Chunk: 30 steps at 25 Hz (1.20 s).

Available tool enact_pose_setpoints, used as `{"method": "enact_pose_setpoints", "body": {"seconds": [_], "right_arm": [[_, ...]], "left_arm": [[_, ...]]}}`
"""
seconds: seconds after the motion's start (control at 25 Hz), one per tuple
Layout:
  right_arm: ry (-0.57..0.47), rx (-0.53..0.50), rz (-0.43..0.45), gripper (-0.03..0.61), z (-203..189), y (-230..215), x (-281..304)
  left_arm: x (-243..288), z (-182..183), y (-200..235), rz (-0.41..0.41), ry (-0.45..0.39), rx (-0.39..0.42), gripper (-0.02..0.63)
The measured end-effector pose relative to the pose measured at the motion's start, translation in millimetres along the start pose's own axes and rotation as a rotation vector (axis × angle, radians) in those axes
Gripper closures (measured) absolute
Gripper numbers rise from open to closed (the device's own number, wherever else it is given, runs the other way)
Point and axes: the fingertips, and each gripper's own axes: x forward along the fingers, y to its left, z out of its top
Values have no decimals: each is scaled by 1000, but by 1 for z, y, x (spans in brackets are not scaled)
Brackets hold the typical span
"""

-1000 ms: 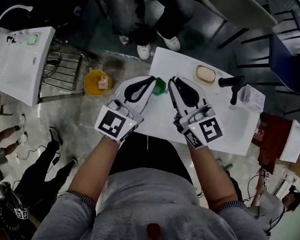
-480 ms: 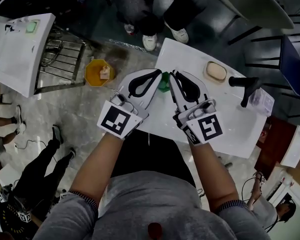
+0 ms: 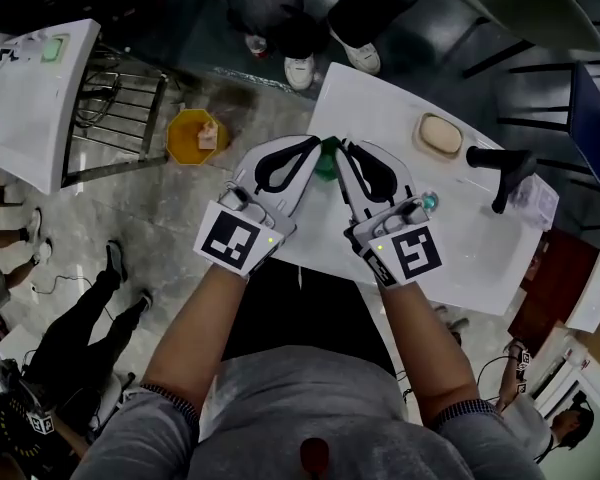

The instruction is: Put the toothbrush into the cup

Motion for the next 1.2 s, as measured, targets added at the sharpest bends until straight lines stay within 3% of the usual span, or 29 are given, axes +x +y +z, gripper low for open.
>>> {"method": "enact_pose_setpoints", "body": {"seconds": [0.36,0.72,0.88,1.2], "right_arm": [[57,-31,9,534,-25,1,3],[80,-85,19,534,-39,5,11],[96,-104,16,534,-42,7,12],[106,-117,9,529,-43,7,13]], "left_arm": [[1,-16,6,21,14,-13,607],[2,-20,13,23,-25,7,607],[0,-26,9,21,24,-32,607],[1,-27,8,9,-14,-8,606]]}}
